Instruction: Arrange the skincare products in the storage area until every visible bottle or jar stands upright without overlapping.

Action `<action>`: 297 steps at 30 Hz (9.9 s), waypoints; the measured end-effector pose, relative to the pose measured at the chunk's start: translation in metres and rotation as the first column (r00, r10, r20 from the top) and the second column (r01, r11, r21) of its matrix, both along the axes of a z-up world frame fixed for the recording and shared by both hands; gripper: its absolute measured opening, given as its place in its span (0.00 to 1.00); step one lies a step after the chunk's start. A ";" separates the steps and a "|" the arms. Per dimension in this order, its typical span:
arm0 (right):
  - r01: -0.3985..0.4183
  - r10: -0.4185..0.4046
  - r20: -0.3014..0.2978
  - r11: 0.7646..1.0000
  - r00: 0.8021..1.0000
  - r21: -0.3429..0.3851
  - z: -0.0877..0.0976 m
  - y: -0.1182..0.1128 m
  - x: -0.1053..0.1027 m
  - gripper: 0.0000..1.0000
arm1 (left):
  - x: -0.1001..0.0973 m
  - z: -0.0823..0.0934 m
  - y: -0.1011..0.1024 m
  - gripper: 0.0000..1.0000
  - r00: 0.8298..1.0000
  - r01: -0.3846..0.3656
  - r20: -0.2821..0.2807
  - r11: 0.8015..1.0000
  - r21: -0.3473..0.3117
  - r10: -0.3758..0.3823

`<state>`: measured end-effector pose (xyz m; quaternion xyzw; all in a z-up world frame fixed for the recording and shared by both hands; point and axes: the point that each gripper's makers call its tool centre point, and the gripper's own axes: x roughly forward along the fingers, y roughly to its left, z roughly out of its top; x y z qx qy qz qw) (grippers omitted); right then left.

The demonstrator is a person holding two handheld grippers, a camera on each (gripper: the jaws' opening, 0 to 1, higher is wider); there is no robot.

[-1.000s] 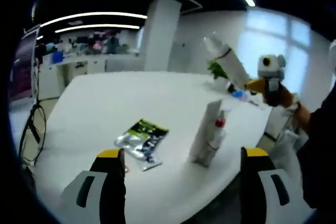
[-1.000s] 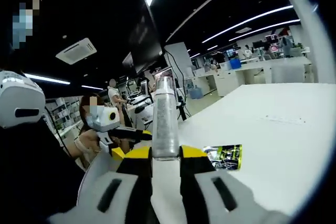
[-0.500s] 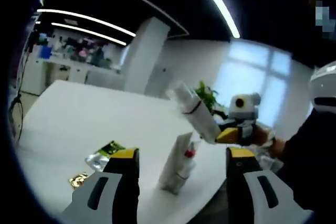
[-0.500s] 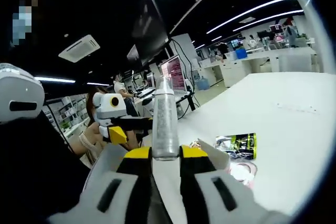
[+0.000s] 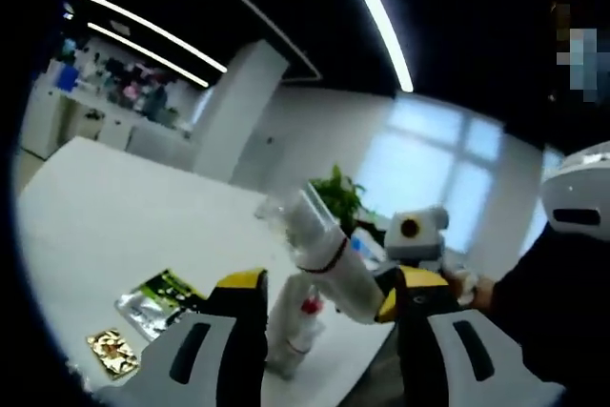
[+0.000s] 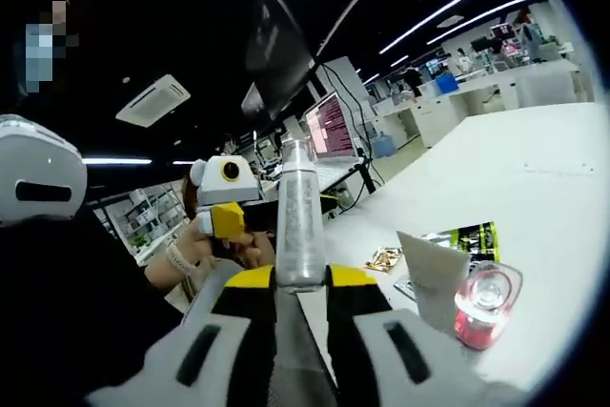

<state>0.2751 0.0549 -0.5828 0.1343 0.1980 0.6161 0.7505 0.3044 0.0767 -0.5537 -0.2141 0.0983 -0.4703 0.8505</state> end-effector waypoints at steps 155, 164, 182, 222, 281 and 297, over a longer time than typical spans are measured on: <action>0.060 0.007 0.228 0.956 0.974 -0.288 -0.042 0.007 0.000 0.22 | -0.009 -0.041 -0.021 0.32 0.999 0.051 -0.029 0.973 0.227 -0.046; -0.089 0.113 0.139 0.981 0.984 -0.172 -0.033 0.009 -0.020 0.22 | -0.024 -0.031 -0.031 0.32 0.982 0.190 -0.021 0.971 0.142 -0.189; -0.121 0.140 0.105 0.979 0.985 -0.165 -0.041 0.008 -0.030 0.23 | -0.036 -0.036 -0.042 0.20 0.967 0.254 -0.070 0.956 0.145 -0.246; -0.045 0.082 0.113 0.954 0.990 -0.297 -0.066 0.019 -0.015 0.22 | -0.012 -0.062 -0.016 0.18 0.991 0.064 -0.127 0.957 0.282 -0.029; 0.157 -0.107 0.190 0.949 0.976 -0.274 -0.039 -0.025 0.003 0.18 | -0.029 -0.107 -0.010 0.35 0.999 0.043 -0.025 0.761 0.647 -0.036; 0.250 -0.116 0.297 0.847 0.948 -0.470 -0.079 -0.083 0.011 0.18 | -0.026 -0.113 0.000 0.29 0.998 0.044 -0.068 0.778 0.627 -0.001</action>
